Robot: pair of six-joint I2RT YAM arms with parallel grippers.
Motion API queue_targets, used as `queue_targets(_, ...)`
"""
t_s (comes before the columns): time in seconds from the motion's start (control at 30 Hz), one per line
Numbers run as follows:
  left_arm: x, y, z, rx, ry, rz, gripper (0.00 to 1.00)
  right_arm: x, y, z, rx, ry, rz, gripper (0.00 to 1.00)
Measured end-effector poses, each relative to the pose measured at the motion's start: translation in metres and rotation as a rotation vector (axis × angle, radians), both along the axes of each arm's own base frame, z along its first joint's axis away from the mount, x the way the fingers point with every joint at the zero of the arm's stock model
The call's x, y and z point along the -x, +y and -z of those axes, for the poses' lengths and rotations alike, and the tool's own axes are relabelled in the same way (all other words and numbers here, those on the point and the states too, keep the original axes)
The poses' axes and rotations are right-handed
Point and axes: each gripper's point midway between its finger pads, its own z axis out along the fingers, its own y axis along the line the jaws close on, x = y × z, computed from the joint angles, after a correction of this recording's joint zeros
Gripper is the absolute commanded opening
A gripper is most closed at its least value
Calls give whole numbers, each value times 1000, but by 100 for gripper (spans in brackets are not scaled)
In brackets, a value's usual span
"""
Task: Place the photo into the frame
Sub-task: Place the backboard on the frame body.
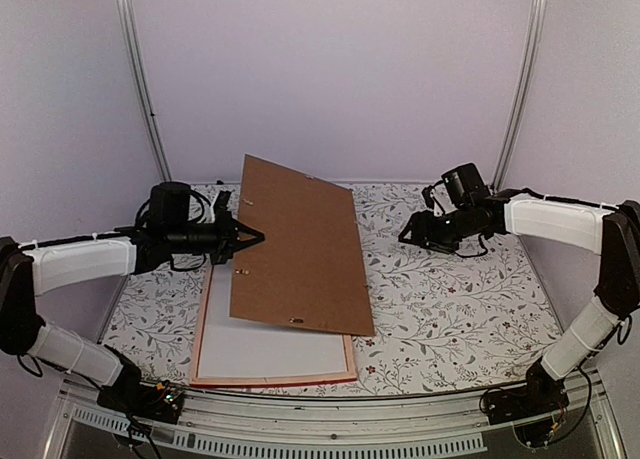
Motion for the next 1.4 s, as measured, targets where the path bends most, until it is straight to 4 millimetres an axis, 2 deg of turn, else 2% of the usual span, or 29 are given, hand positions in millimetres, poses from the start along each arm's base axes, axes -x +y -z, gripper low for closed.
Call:
queue_targets(0.07, 5, 17, -7, -3, -6, -20, 0, -3, 0, -13, -3, -32, 4, 68)
queue_targets(0.13, 12, 34, -10, -10, -6, -37, 0, -5, -1, -18, 0, -44, 6, 68)
queue_targets(0.3, 28, 70, -1, -29, 42, -78, 0, -3, -2, -11, 14, -22, 7, 68)
queue_targets(0.43, 36, 85, 11, -54, 91, -88, 0, -4, -2, -1, 23, 0, 6, 68)
queue_targets(0.57, 44, 88, 19, -51, 127, -69, 0, -3, -1, 13, 35, 32, 2, 68)
queue_targets(0.77, 54, 86, 25, -19, 164, -34, 0, -2, -2, 21, 39, 43, 2, 68)
queue_targets(1.4, 52, 80, 34, 62, 189, -6, 0, 3, -3, 34, 43, 63, 2, 68)
